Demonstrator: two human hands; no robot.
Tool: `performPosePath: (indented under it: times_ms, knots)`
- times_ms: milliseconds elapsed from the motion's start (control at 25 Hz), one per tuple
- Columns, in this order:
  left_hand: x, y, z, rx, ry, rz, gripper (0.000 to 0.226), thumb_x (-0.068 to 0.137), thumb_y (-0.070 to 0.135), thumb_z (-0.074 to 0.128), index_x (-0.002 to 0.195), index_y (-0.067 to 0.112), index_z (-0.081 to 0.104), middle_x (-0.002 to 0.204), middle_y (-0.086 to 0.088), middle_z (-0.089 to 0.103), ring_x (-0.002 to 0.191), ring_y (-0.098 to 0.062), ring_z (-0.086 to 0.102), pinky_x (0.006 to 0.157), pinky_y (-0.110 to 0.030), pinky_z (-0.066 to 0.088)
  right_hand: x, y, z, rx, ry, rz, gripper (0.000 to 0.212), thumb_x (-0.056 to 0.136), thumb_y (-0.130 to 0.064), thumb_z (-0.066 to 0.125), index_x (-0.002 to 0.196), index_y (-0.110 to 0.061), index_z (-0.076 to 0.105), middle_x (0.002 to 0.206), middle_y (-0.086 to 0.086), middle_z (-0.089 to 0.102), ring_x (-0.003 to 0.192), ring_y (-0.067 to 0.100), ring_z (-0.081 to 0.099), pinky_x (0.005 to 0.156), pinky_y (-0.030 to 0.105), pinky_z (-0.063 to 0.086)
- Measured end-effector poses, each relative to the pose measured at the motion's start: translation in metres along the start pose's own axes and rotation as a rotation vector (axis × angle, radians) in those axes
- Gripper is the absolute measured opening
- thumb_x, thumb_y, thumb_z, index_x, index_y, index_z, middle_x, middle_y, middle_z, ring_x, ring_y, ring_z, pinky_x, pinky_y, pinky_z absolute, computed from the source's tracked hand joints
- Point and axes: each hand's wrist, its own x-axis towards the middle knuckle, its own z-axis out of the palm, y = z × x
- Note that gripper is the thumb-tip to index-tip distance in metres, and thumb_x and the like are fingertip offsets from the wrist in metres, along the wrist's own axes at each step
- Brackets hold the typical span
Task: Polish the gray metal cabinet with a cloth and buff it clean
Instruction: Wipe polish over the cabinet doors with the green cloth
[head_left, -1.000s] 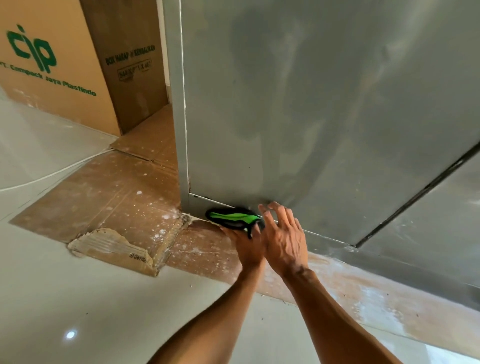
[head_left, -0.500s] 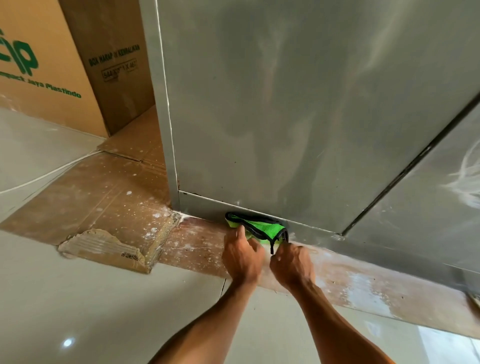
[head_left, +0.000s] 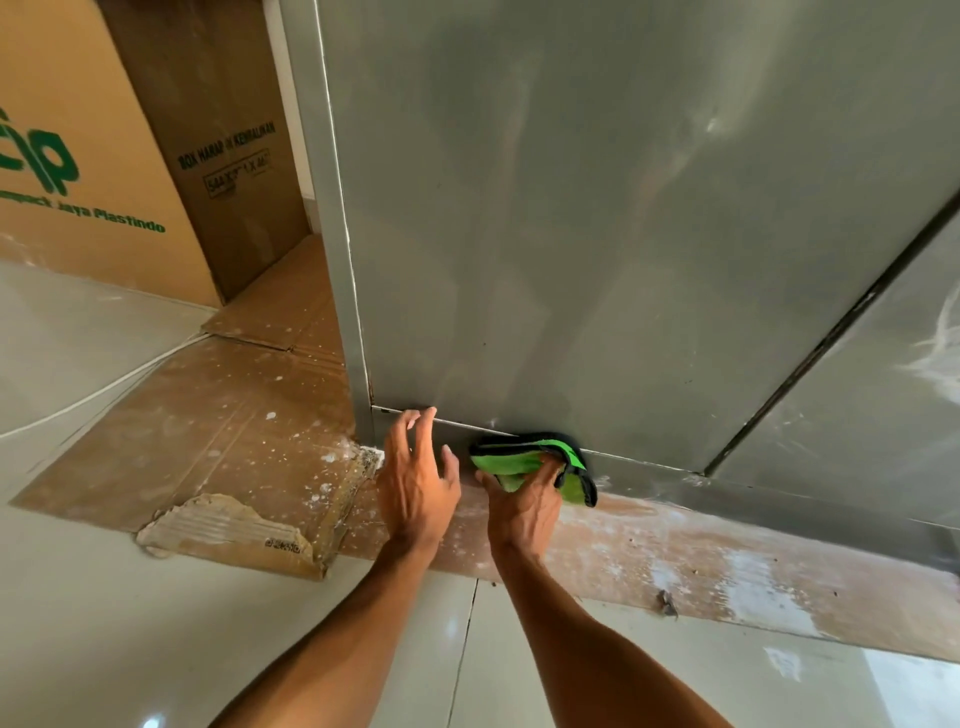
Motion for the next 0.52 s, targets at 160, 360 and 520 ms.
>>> performPosePath:
  times_ms: [160, 360, 520]
  knots:
    - [0.002, -0.019, -0.005, 0.025, -0.077, 0.086, 0.074, 0.086, 0.017, 0.072, 0.154, 0.016, 0.041, 0.151, -0.017, 0.042, 0.122, -0.036, 0.058, 0.089, -0.044, 0.056, -0.008, -0.015, 0.024, -0.050, 0.128, -0.082, 0.061, 0.084, -0.040, 0.081, 0.128, -0.010, 0.052, 0.111, 0.018, 0.063, 0.099, 0.036, 0.059, 0.081, 0.042, 0.049]
    - [-0.008, -0.022, -0.002, -0.003, -0.098, -0.020, 0.078, 0.096, 0.044, 0.054, 0.161, 0.016, 0.023, 0.165, -0.023, 0.022, 0.136, -0.040, 0.046, 0.107, -0.048, 0.045, -0.016, -0.058, 0.034, -0.195, 0.127, -0.348, 0.033, 0.093, -0.041, 0.070, 0.108, -0.010, 0.069, 0.099, 0.019, 0.065, 0.094, 0.037, 0.061, 0.067, 0.037, 0.040]
    - [-0.015, -0.026, 0.003, -0.020, -0.167, -0.009, 0.086, 0.089, 0.038, 0.056, 0.164, 0.018, 0.018, 0.167, -0.021, 0.018, 0.128, -0.038, 0.049, 0.103, -0.048, 0.043, -0.001, -0.024, 0.018, -0.101, 0.186, -0.133, 0.045, 0.100, -0.044, 0.057, 0.097, -0.002, 0.074, 0.089, 0.024, 0.072, 0.084, 0.040, 0.066, 0.069, 0.038, 0.043]
